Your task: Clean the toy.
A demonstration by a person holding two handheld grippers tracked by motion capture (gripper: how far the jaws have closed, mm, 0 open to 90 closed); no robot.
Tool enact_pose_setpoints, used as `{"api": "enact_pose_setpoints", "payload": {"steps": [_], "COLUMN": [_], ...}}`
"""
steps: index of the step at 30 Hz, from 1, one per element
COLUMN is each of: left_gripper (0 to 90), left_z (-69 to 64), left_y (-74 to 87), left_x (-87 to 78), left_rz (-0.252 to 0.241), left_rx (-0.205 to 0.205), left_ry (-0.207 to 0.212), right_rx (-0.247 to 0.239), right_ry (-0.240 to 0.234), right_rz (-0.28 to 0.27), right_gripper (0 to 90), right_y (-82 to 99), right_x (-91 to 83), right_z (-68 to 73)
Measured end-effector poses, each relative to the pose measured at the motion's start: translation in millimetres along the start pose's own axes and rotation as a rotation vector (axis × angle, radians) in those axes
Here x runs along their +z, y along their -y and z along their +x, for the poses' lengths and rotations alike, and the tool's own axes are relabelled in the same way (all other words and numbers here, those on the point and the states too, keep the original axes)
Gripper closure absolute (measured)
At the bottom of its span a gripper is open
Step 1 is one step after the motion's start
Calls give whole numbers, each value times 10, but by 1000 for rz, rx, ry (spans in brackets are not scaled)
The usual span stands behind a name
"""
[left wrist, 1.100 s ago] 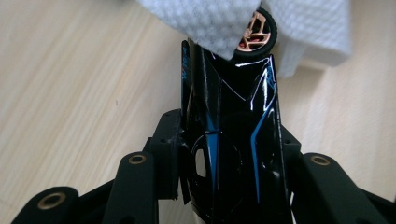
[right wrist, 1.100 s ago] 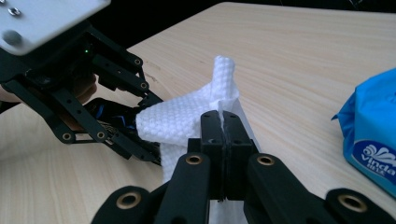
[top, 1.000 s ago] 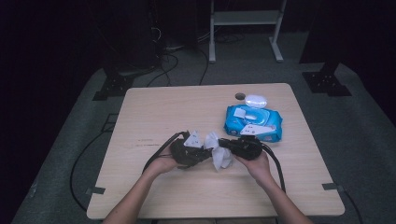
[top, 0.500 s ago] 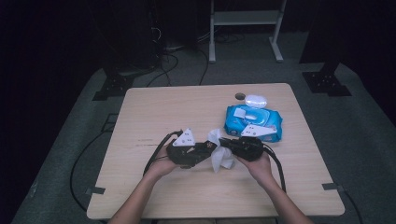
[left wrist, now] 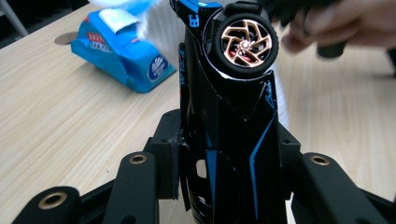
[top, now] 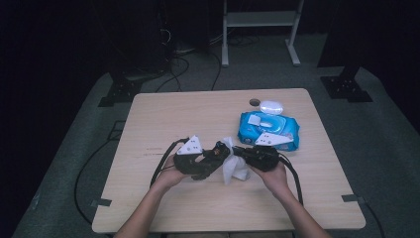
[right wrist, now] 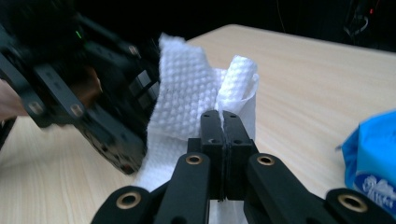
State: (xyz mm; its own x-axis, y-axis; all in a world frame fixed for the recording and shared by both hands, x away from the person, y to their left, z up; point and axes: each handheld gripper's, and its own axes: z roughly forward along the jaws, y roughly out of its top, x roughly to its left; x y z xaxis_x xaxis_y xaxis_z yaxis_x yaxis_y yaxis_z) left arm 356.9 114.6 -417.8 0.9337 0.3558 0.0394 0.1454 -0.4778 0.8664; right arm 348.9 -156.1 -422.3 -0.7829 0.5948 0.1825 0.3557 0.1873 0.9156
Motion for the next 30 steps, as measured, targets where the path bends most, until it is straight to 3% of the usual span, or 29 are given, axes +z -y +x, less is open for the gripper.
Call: {"api": "enact_pose_setpoints", "payload": {"steps": [1,5,8,14,18,24,27,30], "left_gripper": [565,565,566,566,566,566,566,567], "left_z": [-5,-26,-20,-5,-9,13,5,-11], "left_y": [0,17,11,8,20,25,33,41], "left_x": [10,61,48,18,43,14,36,74], "left_rz": [11,22,4,-13,-17,-29,-21,10], "left_rx": [11,15,11,5,-1,-14,-16,9], "left_ry": [-10,0,4,5,15,16,20,13], "right_rx": [14,-5,-16,22,-2,16,15,11], "right_ry": [-4,-21,-27,-15,-5,6,-5,-17], "right_rz": [-5,-45,-60,-30,-26,16,1,-32], "right_gripper": [887,887,887,887,887,887,886,887], "right_y": [8,-88,-128,-17,-61,23,5,-66], "right_x": [2,-29,-44,-15,-20,23,18,-15], "right_z": [-1,63,92,3,33,-24,-3,28]}}
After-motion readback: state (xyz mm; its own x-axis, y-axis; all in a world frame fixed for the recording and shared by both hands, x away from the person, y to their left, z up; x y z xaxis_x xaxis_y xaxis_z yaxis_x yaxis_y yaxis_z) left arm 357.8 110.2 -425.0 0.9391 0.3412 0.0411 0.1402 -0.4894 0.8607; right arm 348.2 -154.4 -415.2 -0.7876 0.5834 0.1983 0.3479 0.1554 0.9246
